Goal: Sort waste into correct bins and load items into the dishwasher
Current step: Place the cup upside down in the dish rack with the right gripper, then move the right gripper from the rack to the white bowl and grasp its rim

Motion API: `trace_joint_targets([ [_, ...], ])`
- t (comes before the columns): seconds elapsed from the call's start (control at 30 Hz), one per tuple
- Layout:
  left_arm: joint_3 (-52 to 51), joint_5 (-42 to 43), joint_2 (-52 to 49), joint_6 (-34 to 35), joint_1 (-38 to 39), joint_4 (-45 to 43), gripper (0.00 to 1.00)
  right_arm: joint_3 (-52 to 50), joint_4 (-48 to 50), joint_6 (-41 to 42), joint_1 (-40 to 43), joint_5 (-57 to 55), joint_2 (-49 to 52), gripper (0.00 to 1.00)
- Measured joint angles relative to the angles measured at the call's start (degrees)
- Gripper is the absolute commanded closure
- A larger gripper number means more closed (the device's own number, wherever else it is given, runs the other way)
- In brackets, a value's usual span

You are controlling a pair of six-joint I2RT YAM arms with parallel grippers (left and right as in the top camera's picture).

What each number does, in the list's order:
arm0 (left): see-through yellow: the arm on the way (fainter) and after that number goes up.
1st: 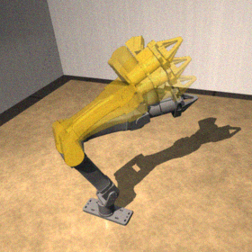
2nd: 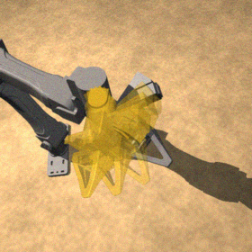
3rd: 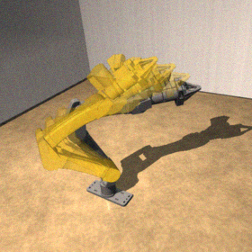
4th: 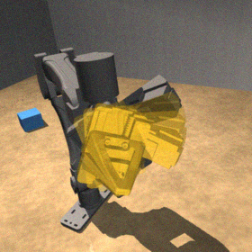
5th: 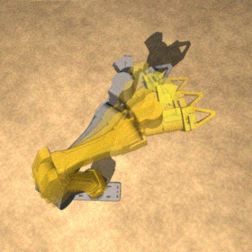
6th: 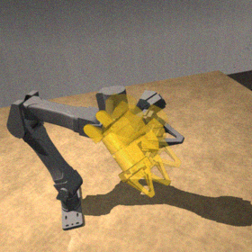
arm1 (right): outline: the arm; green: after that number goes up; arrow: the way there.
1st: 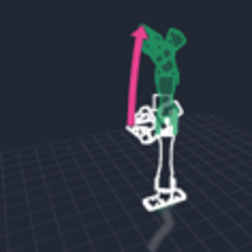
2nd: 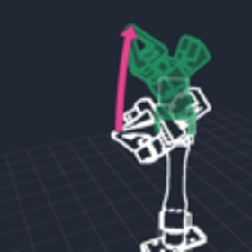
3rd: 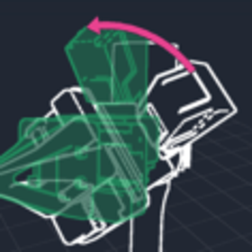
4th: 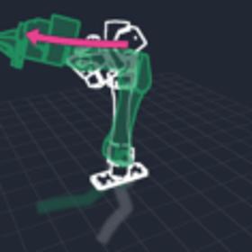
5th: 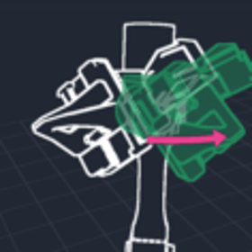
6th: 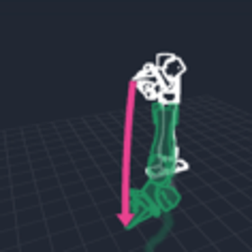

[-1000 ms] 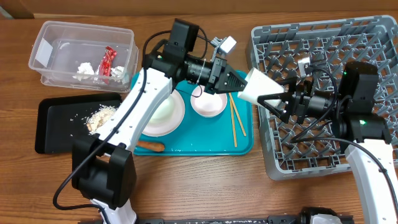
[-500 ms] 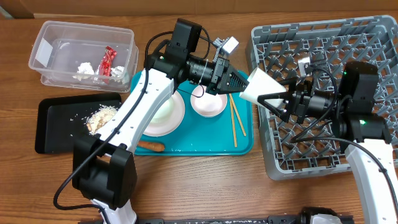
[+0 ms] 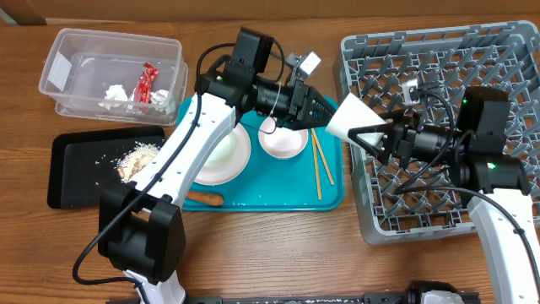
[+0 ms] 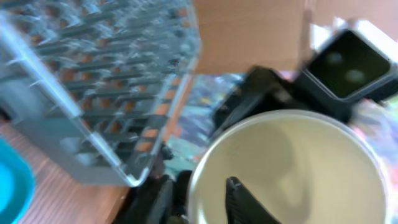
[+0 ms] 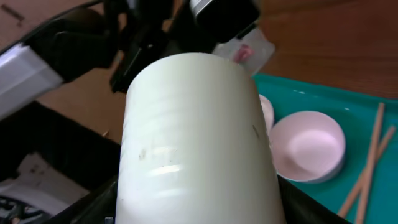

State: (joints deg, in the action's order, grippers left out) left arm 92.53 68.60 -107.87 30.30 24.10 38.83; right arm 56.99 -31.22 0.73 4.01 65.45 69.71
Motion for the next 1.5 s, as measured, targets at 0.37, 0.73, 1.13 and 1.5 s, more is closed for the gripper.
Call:
trace_joint_targets([
  [0.37, 0.15, -34.99, 5.33, -8.74, -8.44, 22.6, 0.66, 6.67, -17.2, 5.75, -0.02, -27.74, -0.02, 0.46],
  [0.73, 0.22, -62.14, 19.65, -9.7, -12.9, 32.68, 0.66, 27.04, -37.22, 10.67, 4.7, -54.25, 0.46, 0.46],
  [1.13, 0.22, -68.04, 19.65, -9.77, -12.9, 32.92, 0.66, 32.65, -43.8, 15.41, 30.95, -58.64, 17.03, 0.44],
  [1.5, 0.22, -68.11, 19.65, -9.77, -12.9, 32.74, 0.66, 32.7, -44.92, 16.41, 39.26, -59.28, 30.45, 0.33],
])
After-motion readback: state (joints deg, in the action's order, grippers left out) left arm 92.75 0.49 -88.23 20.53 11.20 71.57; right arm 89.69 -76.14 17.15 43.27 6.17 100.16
